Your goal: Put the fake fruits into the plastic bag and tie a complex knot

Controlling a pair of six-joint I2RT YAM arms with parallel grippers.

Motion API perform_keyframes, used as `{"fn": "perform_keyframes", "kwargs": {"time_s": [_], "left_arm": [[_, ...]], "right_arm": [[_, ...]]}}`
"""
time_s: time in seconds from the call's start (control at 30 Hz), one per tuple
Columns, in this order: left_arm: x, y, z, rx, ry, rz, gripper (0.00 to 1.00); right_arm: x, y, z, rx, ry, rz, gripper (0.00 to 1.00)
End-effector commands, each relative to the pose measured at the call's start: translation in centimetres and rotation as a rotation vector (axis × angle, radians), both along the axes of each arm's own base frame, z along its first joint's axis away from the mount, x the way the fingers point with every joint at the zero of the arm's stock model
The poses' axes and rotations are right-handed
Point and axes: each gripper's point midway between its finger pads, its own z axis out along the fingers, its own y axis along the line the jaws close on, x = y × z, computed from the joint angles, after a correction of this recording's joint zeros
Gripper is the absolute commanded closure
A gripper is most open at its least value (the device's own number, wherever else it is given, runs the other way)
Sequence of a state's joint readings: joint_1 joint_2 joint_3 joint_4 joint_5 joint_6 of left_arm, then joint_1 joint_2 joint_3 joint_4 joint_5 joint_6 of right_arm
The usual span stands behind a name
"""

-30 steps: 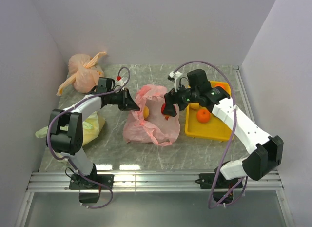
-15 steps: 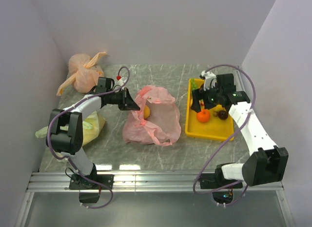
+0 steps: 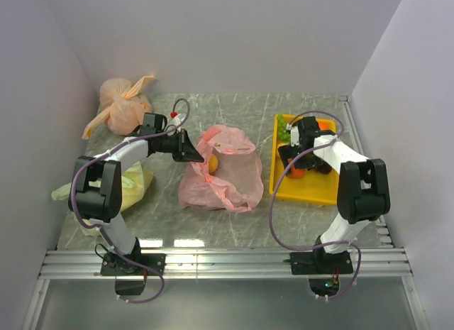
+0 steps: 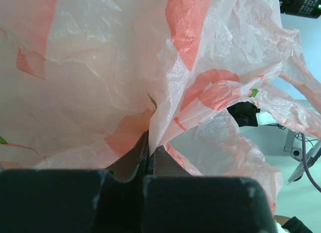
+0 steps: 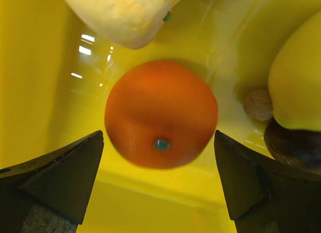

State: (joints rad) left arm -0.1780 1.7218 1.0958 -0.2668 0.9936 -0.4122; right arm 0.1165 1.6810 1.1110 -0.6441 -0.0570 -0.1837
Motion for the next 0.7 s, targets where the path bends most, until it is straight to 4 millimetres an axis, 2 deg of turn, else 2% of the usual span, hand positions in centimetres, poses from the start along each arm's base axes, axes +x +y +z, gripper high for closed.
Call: {"fn": "perform_keyframes", "kwargs": {"time_s": [0.0, 0.07, 0.13, 0.17, 0.2, 0.23, 0.27, 0.3, 0.37, 0.4, 0.5, 0.57, 0.67], "left_arm": [[0.6, -0.1, 1.3, -0.019, -0.055, -0.025, 0.99], [0.7, -0.1, 1.4, -0.018, -0.06, -0.018, 0.99], [0.8, -0.2, 1.6, -0.02, -0.065, -0.016, 0.99], [0.9, -0.2, 1.6, -0.022, -0.064, -0.014, 0.99], [0.9, -0.2, 1.5, -0.025, -0.06, -0.012, 0.99], [0.9, -0.2, 1.5, -0.027, -0.055, -0.009, 0.99], [1.0, -0.2, 1.6, -0.03, -0.06, -0.006, 0.99], [1.0, -0.3, 1.8, -0.041, -0.053, -0.002, 0.99], [1.1, -0.4, 2.1, -0.048, -0.043, 0.006, 0.99], [1.1, -0.5, 2.4, -0.061, -0.026, 0.011, 0.99], [1.3, -0.6, 3.0, -0.075, -0.025, 0.024, 0.99], [1.3, -0.7, 3.2, -0.079, -0.027, 0.026, 0.99], [1.1, -0.8, 3.3, -0.09, -0.019, 0.022, 0.99]], "right_arm": [[2.3, 0.0, 0.7, 0.006, -0.051, -0.017, 0.03], [2.2, 0.1, 0.4, 0.025, -0.028, -0.018, 0.09], [2.1, 0.0, 1.5, 0.04, -0.048, -0.021, 0.2], [2.1, 0.3, 2.3, 0.067, -0.064, -0.012, 0.23], [2.2, 0.7, 4.4, 0.092, -0.117, 0.001, 0.31], [1.9, 1.0, 5.5, 0.112, -0.143, 0.012, 0.34], [1.7, 2.2, 6.8, 0.175, -0.169, 0.048, 0.36], [1.1, 2.6, 9.1, 0.204, -0.222, 0.08, 0.4], [-0.1, 4.1, 11.2, 0.284, -0.244, 0.137, 0.43], [-1.1, 5.8, 13.1, 0.36, -0.276, 0.217, 0.45], [-4.1, 8.6, 15.6, 0.476, -0.281, 0.365, 0.48], [-6.1, 10.7, 15.9, 0.501, -0.245, 0.458, 0.52], [-8.2, 13.8, 15.9, 0.531, -0.19, 0.585, 0.53]]}}
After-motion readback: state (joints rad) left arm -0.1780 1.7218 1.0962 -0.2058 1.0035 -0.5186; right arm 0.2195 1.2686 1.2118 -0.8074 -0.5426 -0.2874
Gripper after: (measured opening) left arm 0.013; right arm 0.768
